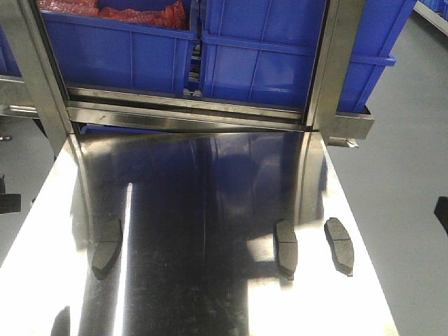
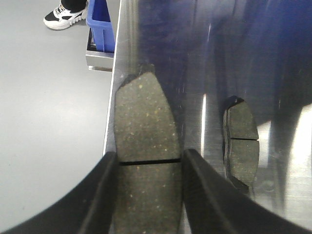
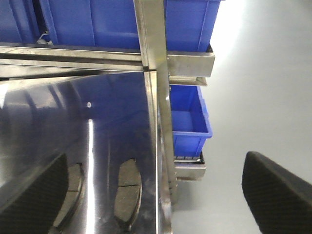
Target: Move and align brake pads A on conveyor
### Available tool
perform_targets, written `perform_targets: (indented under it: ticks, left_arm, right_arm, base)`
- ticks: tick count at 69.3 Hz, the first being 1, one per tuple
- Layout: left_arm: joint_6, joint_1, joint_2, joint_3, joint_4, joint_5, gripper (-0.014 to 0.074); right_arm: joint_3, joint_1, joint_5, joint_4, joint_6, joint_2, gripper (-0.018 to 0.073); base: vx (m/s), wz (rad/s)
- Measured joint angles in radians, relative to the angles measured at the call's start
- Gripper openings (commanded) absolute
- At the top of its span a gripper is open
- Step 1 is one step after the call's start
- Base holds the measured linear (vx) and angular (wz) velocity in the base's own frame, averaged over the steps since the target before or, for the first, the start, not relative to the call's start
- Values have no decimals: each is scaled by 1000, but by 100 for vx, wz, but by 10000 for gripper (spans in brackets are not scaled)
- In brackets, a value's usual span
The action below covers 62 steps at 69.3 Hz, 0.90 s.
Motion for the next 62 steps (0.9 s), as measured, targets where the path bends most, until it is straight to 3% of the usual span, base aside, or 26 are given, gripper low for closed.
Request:
perform_targets:
  ticks: [30,50,62]
  left_arm:
    - [0,0,0,0,0,0,108]
    - [0,0,0,0,0,0,108]
    - [0,0,0,0,0,0,108]
  right_arm:
    - [-339,3,303,31,-1,618,618]
    - [-552,136,428,-16,39,932,607]
    - [-687,150,491,-25,75,1099,602]
  base:
    - [0,0]
    - [0,0]
    - [0,0]
